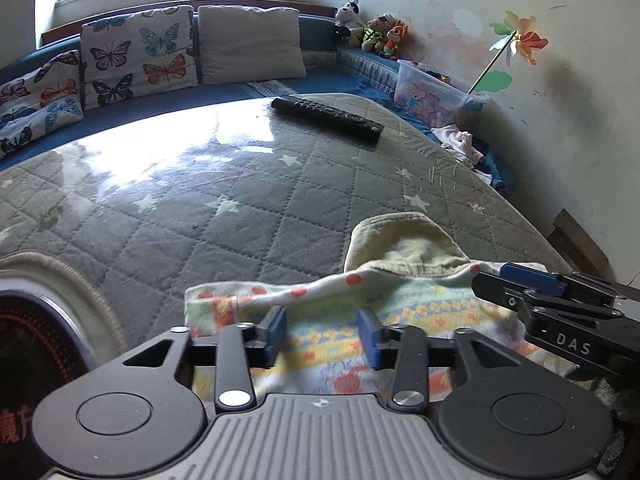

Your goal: Fold clothes

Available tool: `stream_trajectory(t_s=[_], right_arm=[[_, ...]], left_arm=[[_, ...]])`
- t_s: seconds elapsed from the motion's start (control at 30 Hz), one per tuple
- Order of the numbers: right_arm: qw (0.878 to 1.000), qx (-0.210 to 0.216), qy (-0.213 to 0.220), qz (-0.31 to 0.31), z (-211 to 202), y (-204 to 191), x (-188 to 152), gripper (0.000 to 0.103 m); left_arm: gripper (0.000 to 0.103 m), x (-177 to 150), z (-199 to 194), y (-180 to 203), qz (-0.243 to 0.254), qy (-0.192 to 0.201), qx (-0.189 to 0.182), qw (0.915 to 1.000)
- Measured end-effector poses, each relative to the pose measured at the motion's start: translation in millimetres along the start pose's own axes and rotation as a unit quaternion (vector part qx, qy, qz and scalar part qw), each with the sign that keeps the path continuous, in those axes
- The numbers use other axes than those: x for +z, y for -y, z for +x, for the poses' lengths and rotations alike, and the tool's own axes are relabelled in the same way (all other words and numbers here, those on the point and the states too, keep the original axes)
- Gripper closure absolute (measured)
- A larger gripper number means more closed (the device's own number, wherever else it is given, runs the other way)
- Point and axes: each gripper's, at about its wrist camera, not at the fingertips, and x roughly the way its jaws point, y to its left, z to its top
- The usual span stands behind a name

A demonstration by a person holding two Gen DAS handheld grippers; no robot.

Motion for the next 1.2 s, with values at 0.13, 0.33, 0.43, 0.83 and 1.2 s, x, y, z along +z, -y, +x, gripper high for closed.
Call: stream_trajectory(t_s=[0.13,0.33,0.43,0.83,1.2], right_arm=[[1.000,0.003,0.000,-0.015,-14,-9,-10,0.056],[1.000,0.006,-0.003,-0.030,-36,-22,-29,0.049],[0.999,0.003,0.000,-0.042,-49,-30,-40,0.047],[0.996,-0.019,0.008,-0.090,-75,-61,-72,0.041],[0.998,-0.036,0.011,-0.050,-91,-56,-80,0.017]], left_arm=[[0.047,-6,-10,1,-0.001,0.004,0.008,1.0000],[0.040,-28,-33,-1,0.005,0.017,0.020,0.9996],[0.038,-43,-45,-4,0.009,0.024,0.026,0.9993],[0.030,-84,-59,-16,0.020,0.031,0.074,0.9966],[0.000,-96,-86,-4,0.030,0.059,0.056,0.9962]])
